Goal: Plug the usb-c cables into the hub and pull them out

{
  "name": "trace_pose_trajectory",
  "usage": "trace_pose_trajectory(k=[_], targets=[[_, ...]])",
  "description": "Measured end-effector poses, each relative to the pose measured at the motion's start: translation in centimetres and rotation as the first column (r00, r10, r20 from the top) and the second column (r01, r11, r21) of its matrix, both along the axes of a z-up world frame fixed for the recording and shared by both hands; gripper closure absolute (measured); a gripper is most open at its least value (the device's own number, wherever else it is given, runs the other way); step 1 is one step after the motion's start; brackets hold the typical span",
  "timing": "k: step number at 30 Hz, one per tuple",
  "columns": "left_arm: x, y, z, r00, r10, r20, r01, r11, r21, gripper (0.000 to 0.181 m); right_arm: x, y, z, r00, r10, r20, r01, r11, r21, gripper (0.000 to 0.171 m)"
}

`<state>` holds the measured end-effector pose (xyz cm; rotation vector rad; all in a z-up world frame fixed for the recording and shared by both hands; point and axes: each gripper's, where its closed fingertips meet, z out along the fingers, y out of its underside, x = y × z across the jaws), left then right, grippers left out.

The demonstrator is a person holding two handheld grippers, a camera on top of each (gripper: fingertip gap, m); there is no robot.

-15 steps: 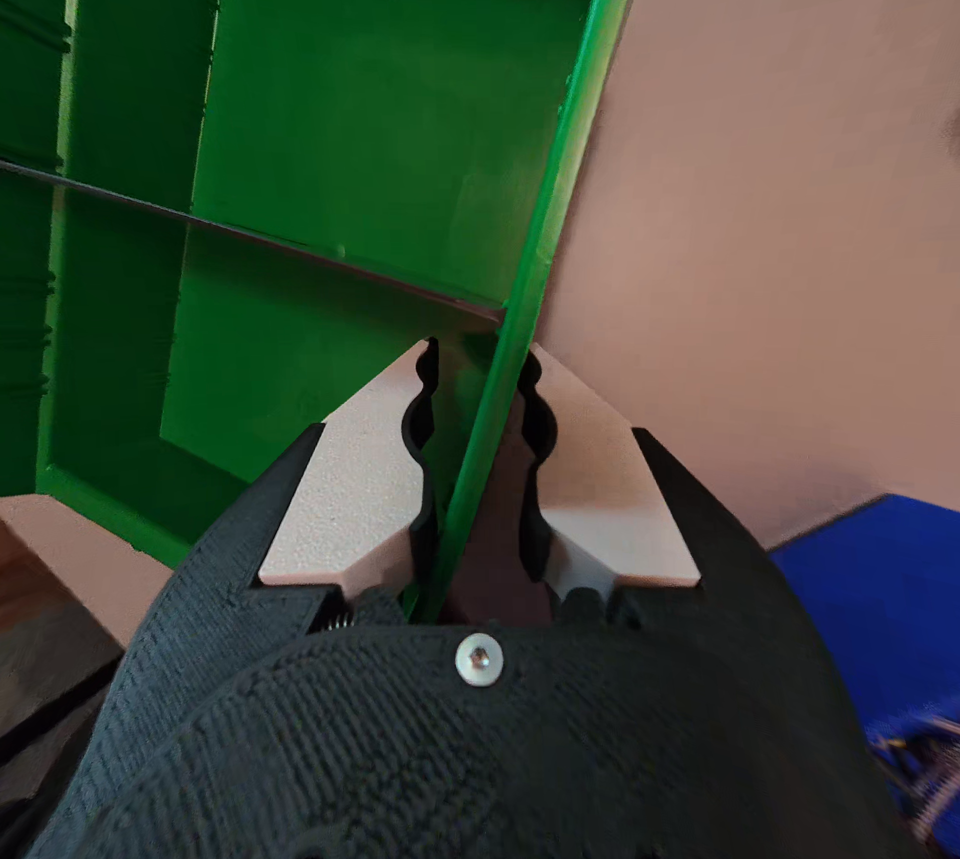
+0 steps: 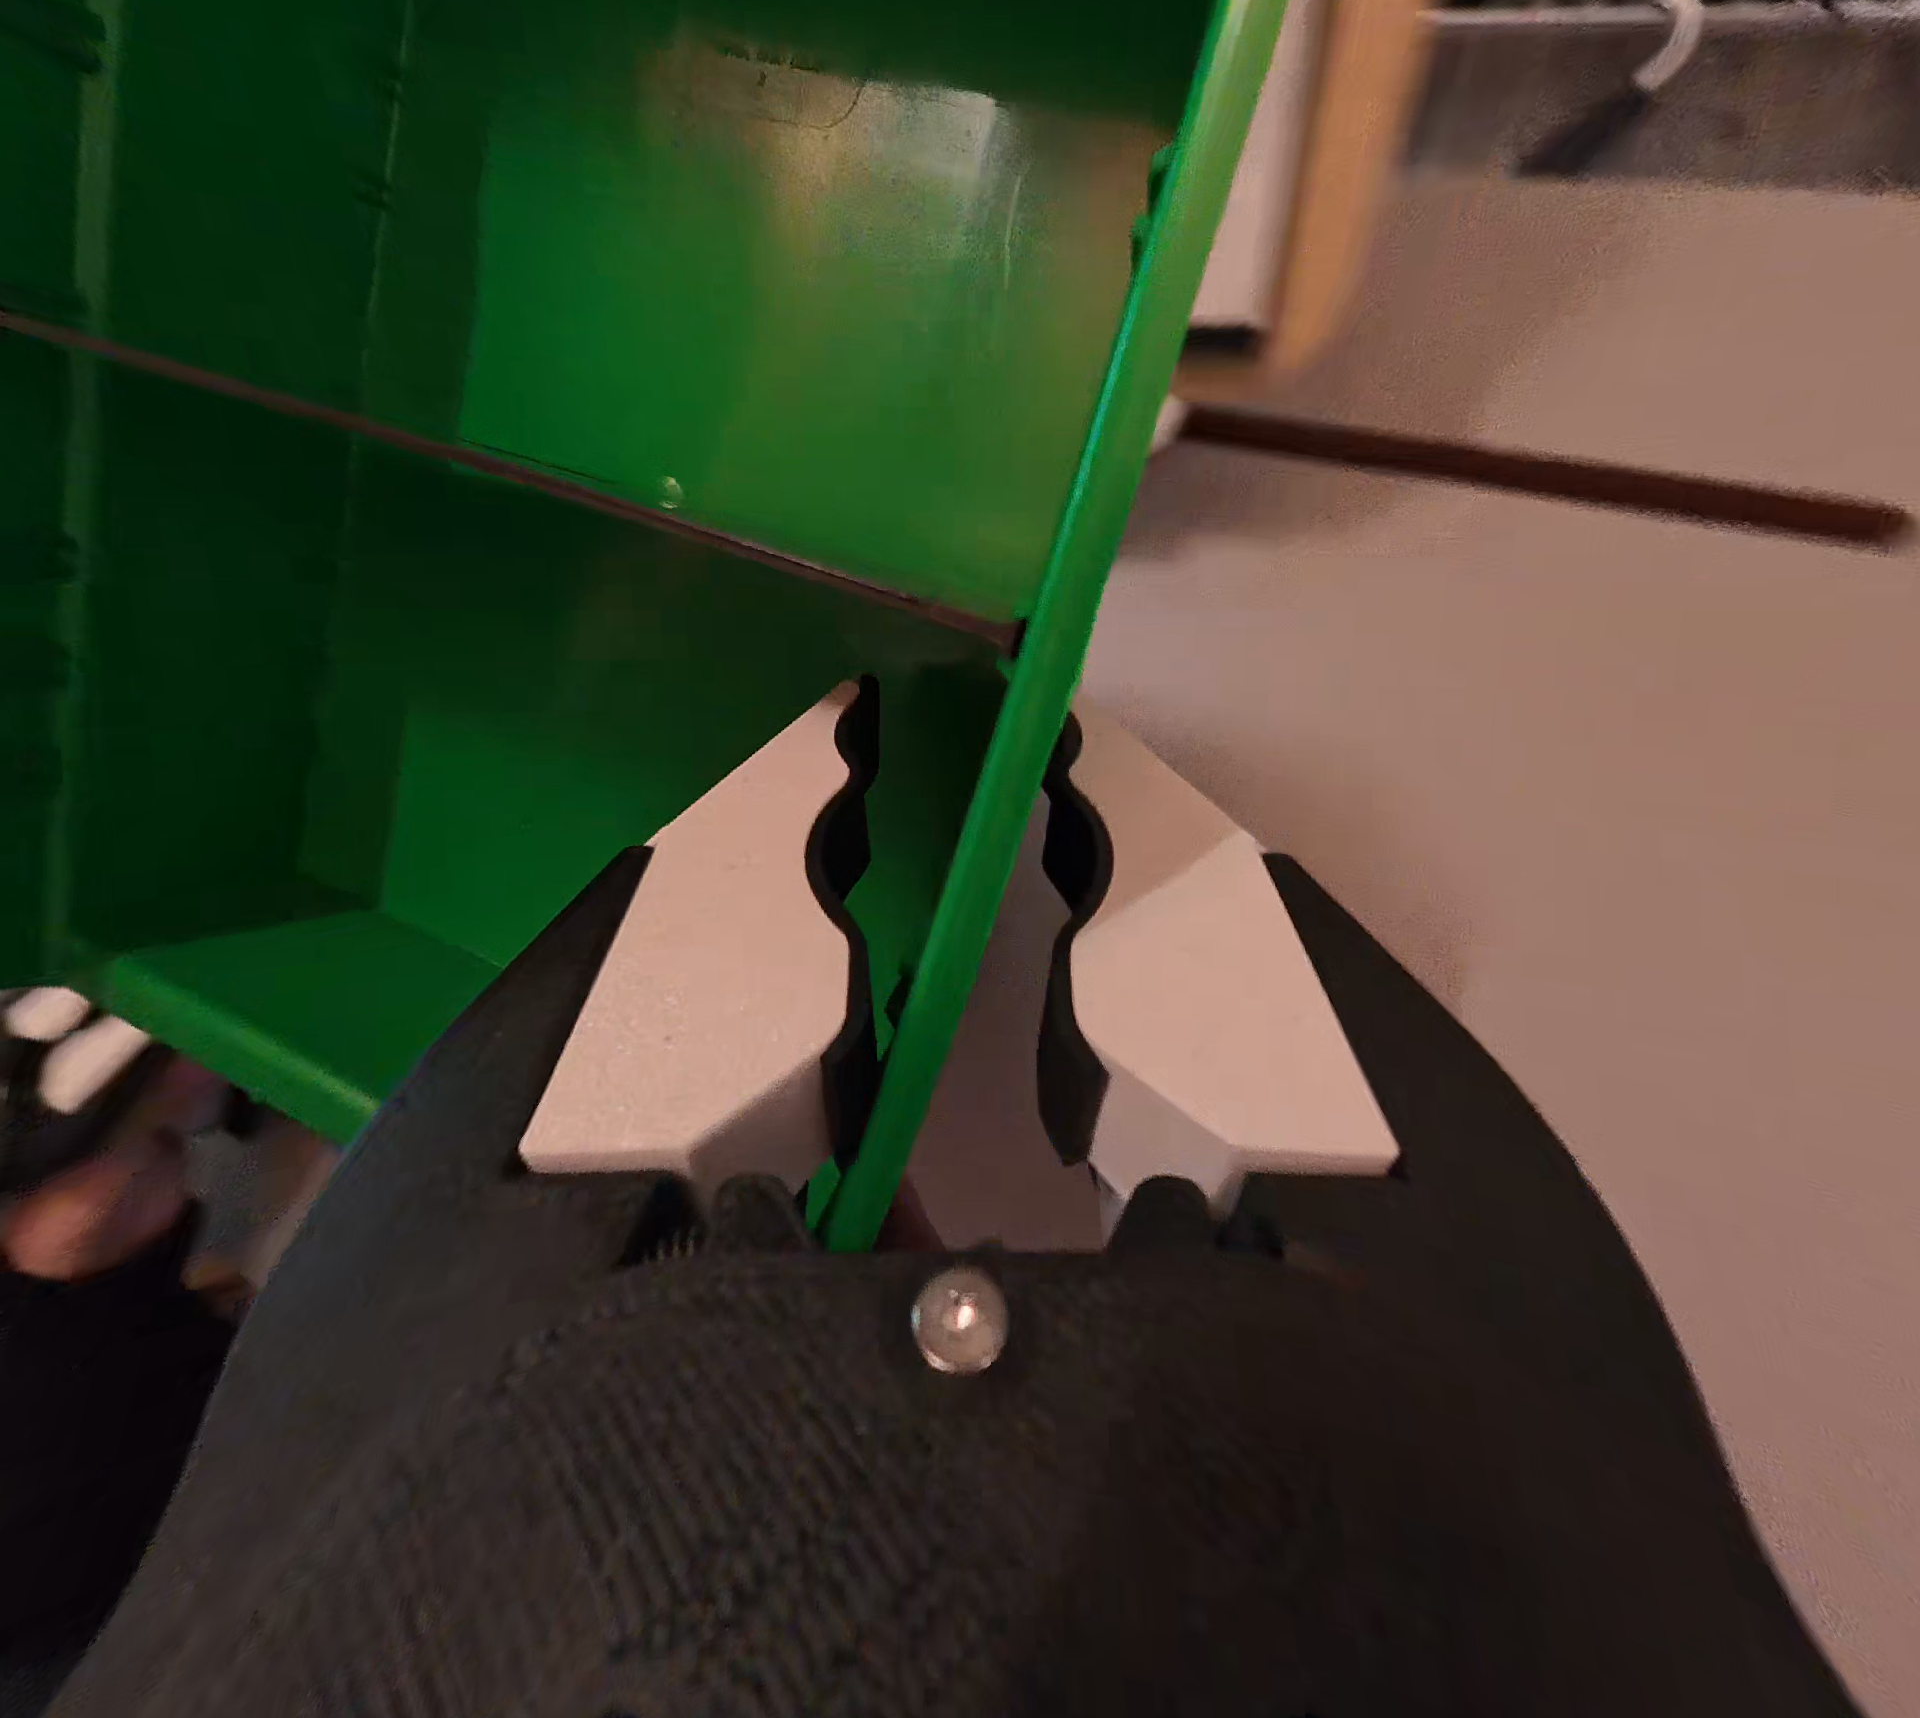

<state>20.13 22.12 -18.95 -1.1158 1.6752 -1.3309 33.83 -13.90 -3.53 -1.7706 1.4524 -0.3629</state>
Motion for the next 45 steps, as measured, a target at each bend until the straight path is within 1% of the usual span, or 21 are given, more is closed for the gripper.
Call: trace_pose_trajectory(k=[4, 8, 10, 13, 18, 21, 24, 26, 27, 28, 29, 30, 32, 34, 36, 37, 38, 40, 41, 44, 45], targets=[[0.8, 5.8, 0.0, 0.997, 0.073, -0.027, -0.074, 0.996, -0.039, 0.181, -4.7, -11.9, -5.8, 0.983, -0.145, -0.116, 0.145, 0.989, -0.012, 0.142], [1.0, 12.0, 0.0, 0.987, 0.155, -0.038, -0.158, 0.985, -0.067, 0.181, -8.6, -19.6, -12.0, 0.939, -0.266, -0.219, 0.265, 0.964, -0.032, 0.141], [0.9, 14.7, 0.0, 0.978, 0.206, -0.039, -0.208, 0.974, -0.091, 0.181, -9.8, -21.9, -14.8, 0.915, -0.309, -0.260, 0.308, 0.950, -0.046, 0.141], [0.8, 17.8, 0.0, 0.964, 0.266, -0.025, -0.267, 0.960, -0.088, 0.181, -10.6, -23.6, -18.0, 0.892, -0.329, -0.310, 0.328, 0.943, -0.057, 0.141], [1.2, 20.2, 0.0, 0.942, 0.336, -0.014, -0.336, 0.938, -0.089, 0.181, -9.8, -24.4, -20.8, 0.899, -0.292, -0.325, 0.280, 0.956, -0.084, 0.141], [1.9, 20.7, 0.0, 0.938, 0.346, -0.010, -0.345, 0.935, -0.081, 0.181, -8.6, -24.8, -21.7, 0.895, -0.277, -0.349, 0.257, 0.961, -0.104, 0.142], [2.3, 20.8, 0.0, 0.942, 0.336, -0.007, -0.336, 0.938, -0.081, 0.181, -6.6, -25.5, -21.1, 0.929, -0.270, -0.255, 0.239, 0.960, -0.143, 0.142], [2.3, 20.7, 0.1, 0.945, 0.328, -0.002, -0.327, 0.942, -0.080, 0.181, -6.2, -25.3, -21.1, 0.930, -0.259, -0.260, 0.235, 0.964, -0.120, 0.140], [2.1, 20.8, 0.1, 0.940, 0.340, -0.005, -0.340, 0.938, -0.074, 0.179, -6.2, -25.6, -21.0, 0.931, -0.268, -0.249, 0.238, 0.960, -0.145, 0.137], [1.7, 21.2, 0.3, 0.929, 0.369, -0.010, -0.369, 0.927, -0.064, 0.166, -6.0, -26.2, -20.5, 0.935, -0.287, -0.209, 0.250, 0.950, -0.187, 0.128], [1.3, 21.3, 0.9, 0.920, 0.391, -0.007, -0.391, 0.919, -0.055, 0.153, -5.9, -26.9, -19.4, 0.938, -0.315, -0.145, 0.278, 0.933, -0.231, 0.107], [0.8, 21.2, 1.8, 0.917, 0.399, 0.008, -0.398, 0.916, -0.045, 0.146, -5.7, -27.7, -18.0, 0.940, -0.334, -0.067, 0.306, 0.914, -0.265, 0.087], [0.0, 19.7, 4.3, 0.935, 0.347, 0.069, -0.348, 0.937, 0.013, 0.146, -6.0, -28.2, -14.5, 0.944, -0.322, 0.068, 0.328, 0.900, -0.287, 0.074], [-0.3, 16.2, 5.3, 0.982, 0.177, 0.060, -0.183, 0.974, 0.133, 0.144, -7.1, -27.6, -10.8, 0.932, -0.313, 0.181, 0.353, 0.896, -0.270, 0.067], [-0.1, 11.2, 4.6, 0.996, -0.088, -0.030, 0.093, 0.968, 0.232, 0.137, -8.6, -25.0, -7.6, 0.923, -0.267, 0.277, 0.325, 0.926, -0.190, 0.066], [0.4, 9.3, 3.9, 0.979, -0.189, -0.075, 0.203, 0.932, 0.299, 0.132, -9.5, -22.5, -6.4, 0.928, -0.208, 0.309, 0.260, 0.956, -0.139, 0.068], [1.3, 8.1, 3.2, 0.962, -0.253, -0.103, 0.273, 0.877, 0.394, 0.129, -10.5, -19.7, -5.4, 0.933, -0.133, 0.335, 0.173, 0.980, -0.094, 0.072], [3.5, 6.5, 2.1, 0.934, -0.323, -0.151, 0.351, 0.754, 0.556, 0.120, -12.9, -14.3, -4.3, 0.924, 0.006, 0.382, 0.011, 0.999, -0.042, 0.082], [4.5, 5.5, 2.0, 0.917, -0.362, -0.170, 0.389, 0.713, 0.584, 0.118, -14.1, -11.7, -4.1, 0.913, 0.068, 0.402, -0.059, 0.998, -0.036, 0.084], [6.6, 2.0, 2.4, 0.850, -0.501, -0.165, 0.493, 0.645, 0.584, 0.127, -17.3, -4.7, -4.4, 0.867, 0.216, 0.449, -0.228, 0.973, -0.026, 0.090], [7.1, 1.4, 1.8, 0.830, -0.521, -0.196, 0.525, 0.615, 0.588, 0.128, -18.2, -2.5, -4.7, 0.849, 0.256, 0.463, -0.282, 0.959, -0.014, 0.091]])
